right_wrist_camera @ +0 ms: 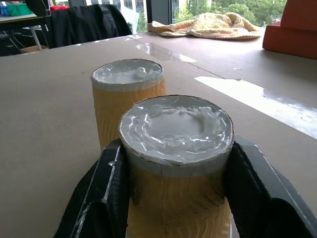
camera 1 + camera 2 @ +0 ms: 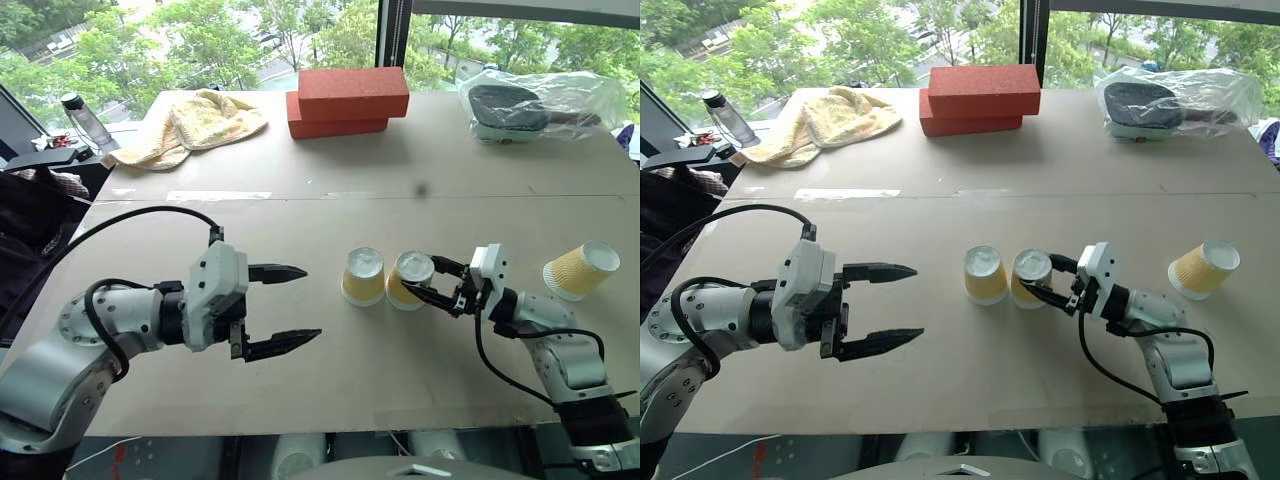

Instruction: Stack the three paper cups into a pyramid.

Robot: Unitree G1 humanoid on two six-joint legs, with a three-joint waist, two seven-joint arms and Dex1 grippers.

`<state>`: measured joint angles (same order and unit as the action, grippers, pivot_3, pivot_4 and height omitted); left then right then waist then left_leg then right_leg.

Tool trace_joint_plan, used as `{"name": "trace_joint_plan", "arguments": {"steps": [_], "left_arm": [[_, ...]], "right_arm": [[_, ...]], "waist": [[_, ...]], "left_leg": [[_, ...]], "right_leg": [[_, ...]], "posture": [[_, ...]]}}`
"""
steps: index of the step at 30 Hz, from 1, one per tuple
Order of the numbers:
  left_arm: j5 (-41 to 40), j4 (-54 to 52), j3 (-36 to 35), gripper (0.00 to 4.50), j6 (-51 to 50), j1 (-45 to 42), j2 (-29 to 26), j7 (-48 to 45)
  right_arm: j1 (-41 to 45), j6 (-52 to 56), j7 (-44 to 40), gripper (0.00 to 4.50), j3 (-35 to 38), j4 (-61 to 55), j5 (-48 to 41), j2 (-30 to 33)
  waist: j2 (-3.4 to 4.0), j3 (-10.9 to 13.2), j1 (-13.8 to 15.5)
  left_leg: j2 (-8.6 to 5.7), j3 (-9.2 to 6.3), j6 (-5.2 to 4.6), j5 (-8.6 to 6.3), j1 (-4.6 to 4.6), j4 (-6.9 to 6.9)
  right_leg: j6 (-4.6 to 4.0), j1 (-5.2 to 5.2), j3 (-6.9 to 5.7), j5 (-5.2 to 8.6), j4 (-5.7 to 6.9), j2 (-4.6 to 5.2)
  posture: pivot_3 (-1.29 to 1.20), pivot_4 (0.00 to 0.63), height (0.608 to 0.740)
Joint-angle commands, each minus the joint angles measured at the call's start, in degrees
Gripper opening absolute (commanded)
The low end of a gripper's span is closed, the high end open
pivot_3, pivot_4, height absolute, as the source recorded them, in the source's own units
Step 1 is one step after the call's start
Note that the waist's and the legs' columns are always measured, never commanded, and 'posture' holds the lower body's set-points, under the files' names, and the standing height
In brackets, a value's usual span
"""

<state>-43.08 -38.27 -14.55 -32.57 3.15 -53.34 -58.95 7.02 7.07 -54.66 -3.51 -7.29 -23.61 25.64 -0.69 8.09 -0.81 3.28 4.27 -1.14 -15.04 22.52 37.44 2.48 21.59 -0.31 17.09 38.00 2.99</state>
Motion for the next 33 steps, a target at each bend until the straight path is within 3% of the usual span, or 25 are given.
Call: {"name": "trace_joint_plan", "arguments": {"steps": [1,3,13,16,23,33], "left_arm": [[-0.58,-0.56,-0.93,4.50,1.02,-0.52,0.21,-0.05],[-0.45,-0.56,-0.76,4.50,1.11,-0.52,0.25,-0.02],[-1.68,0.72,1.63,4.50,0.90,-3.42,1.68,-0.46],[-3.22,3.37,5.88,4.50,-1.59,-11.08,3.77,0.81],[-4.52,8.36,13.13,4.50,-7.16,-26.55,8.72,2.96],[-5.05,11.48,17.68,4.50,-11.20,-36.25,13.04,2.34]], "right_arm": [[-0.54,2.73,-0.99,3.61,1.01,-1.07,-3.20,0.26],[-1.21,4.17,-0.99,4.46,2.61,-2.46,-4.87,1.10],[-15.56,1.66,0.61,4.46,14.89,-12.01,-7.51,6.98],[-16.00,-4.35,7.50,4.46,23.56,-12.35,-7.19,3.56],[-16.77,-8.20,20.22,4.46,36.01,-10.41,-3.31,1.70],[-18.33,-4.63,29.29,4.46,38.86,-5.14,-3.29,-1.58]], "waist": [[0.01,0.01,0.10],[0.01,0.02,0.18],[-0.01,0.04,0.84],[-0.01,0.04,1.20],[-0.07,0.03,1.73],[-0.01,0.04,1.13]], "left_leg": [[0.00,-0.01,-0.02,-0.01,0.03,0.00],[-0.01,-0.02,-0.01,-0.01,0.08,0.00],[-0.03,-0.10,-0.19,-0.11,0.16,0.00],[-0.07,-0.12,-0.21,-0.12,0.14,0.02],[-0.17,-0.08,0.02,0.01,0.16,0.14],[-0.13,-0.05,0.04,0.03,0.10,0.10]], "right_leg": [[0.00,0.01,0.00,0.00,0.00,0.01],[0.00,0.03,0.00,0.00,-0.02,0.02],[0.01,0.03,-0.01,0.00,-0.06,0.03],[0.01,0.00,-0.03,0.00,-0.02,0.01],[0.04,0.00,-0.08,-0.02,0.01,-0.05],[0.05,0.02,0.09,0.00,0.04,-0.18]], "posture": [[0.00,0.150,0.730],[0.00,0.150,0.730],[0.00,0.150,0.730],[0.00,0.150,0.730],[0.00,0.150,0.730],[0.00,0.150,0.730]]}}
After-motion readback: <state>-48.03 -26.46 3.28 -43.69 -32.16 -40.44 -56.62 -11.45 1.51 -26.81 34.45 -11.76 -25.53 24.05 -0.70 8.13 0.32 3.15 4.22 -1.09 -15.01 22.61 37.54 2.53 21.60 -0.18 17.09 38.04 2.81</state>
